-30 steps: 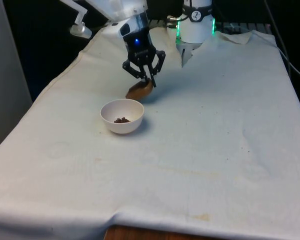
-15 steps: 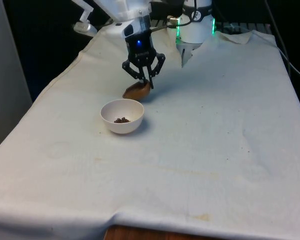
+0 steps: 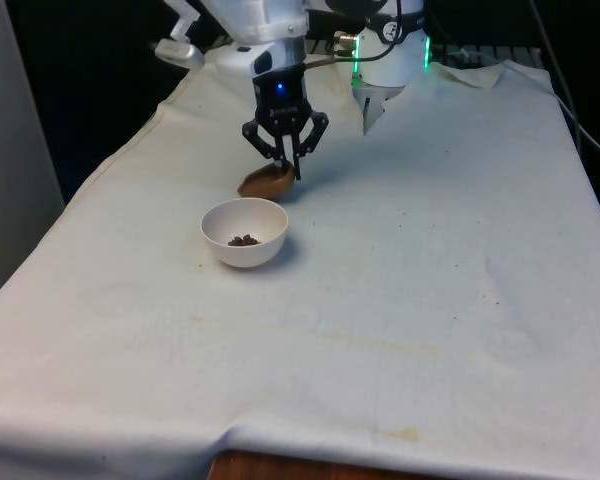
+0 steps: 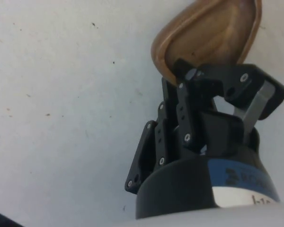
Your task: Pour the coffee beans from the cup into the bowl.
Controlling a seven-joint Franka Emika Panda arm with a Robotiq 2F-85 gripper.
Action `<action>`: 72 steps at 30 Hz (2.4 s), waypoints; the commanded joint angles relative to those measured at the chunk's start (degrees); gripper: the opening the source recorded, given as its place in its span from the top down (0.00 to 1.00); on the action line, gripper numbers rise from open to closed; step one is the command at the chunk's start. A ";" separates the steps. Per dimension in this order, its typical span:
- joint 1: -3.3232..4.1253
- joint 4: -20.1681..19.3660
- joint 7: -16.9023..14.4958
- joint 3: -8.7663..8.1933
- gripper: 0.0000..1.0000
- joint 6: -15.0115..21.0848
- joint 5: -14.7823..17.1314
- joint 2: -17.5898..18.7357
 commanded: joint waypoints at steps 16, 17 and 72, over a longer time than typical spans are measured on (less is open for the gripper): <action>0.86 -3.21 4.07 -0.06 0.97 7.91 -5.27 0.52; 0.86 -3.44 4.47 0.00 0.97 8.59 -5.79 0.57; -1.26 -3.78 12.09 1.03 0.00 -2.23 -17.02 -12.66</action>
